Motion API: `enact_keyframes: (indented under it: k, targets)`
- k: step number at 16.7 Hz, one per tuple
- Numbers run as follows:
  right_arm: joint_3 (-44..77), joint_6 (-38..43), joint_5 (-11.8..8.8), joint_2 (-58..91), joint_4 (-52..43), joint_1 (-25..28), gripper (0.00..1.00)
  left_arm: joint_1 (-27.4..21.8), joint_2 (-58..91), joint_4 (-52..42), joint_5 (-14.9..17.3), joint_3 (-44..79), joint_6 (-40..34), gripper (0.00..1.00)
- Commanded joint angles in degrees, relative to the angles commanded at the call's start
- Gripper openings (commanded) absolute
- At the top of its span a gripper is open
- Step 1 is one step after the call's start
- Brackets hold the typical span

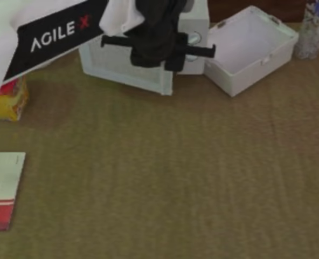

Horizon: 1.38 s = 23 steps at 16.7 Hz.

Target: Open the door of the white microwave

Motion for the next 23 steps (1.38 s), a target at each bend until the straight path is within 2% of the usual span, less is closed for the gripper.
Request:
enact_keyframes:
  k: [4, 23]
  targets:
    - [0.0, 0.0, 0.0, 0.0, 0.0, 0.0, 1.0, 0.4, -2.1, 1.6, 1.2, -3.5, 2.5, 0.0]
    - [0.0, 0.0, 0.0, 0.0, 0.0, 0.0, 1.0, 0.4, -2.1, 1.6, 1.2, -3.5, 2.5, 0.0]
